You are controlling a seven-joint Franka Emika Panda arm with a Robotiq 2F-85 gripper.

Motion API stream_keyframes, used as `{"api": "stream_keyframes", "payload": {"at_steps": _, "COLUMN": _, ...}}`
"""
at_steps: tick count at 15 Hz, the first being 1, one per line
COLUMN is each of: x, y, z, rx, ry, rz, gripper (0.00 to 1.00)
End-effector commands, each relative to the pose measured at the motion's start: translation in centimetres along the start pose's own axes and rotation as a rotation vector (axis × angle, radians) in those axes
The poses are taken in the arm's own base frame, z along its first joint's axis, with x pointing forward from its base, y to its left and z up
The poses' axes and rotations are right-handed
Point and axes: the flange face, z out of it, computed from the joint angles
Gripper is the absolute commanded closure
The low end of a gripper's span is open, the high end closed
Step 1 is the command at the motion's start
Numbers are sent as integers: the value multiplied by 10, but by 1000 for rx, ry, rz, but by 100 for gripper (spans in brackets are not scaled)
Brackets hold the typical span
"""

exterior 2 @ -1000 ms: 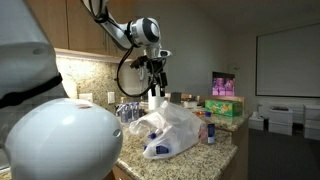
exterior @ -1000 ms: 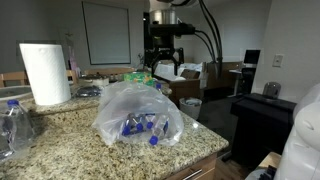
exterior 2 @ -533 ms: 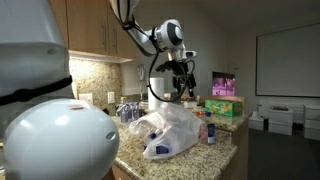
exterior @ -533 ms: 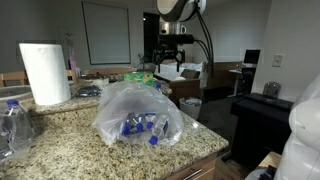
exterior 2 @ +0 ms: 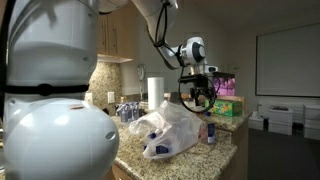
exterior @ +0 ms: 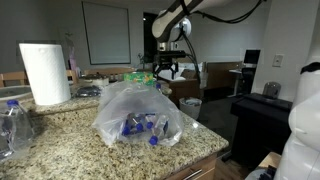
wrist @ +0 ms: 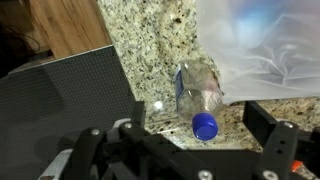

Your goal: Put the bottles in the plastic bag

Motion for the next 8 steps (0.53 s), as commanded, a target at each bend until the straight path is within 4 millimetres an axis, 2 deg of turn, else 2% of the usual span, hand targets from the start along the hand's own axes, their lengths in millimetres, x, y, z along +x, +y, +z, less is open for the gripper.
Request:
{"api": "stream_keyframes", "payload": {"at_steps": 1, "x": 34, "y": -4, "z": 17, "rx": 41, "ry": -28, "rz": -55, "gripper": 0}}
{"api": "stream_keyframes", "payload": {"at_steps": 8, "x": 69, "y": -17, "z": 42, "rx": 122, "ry": -82, "rz": -76, "gripper": 0}}
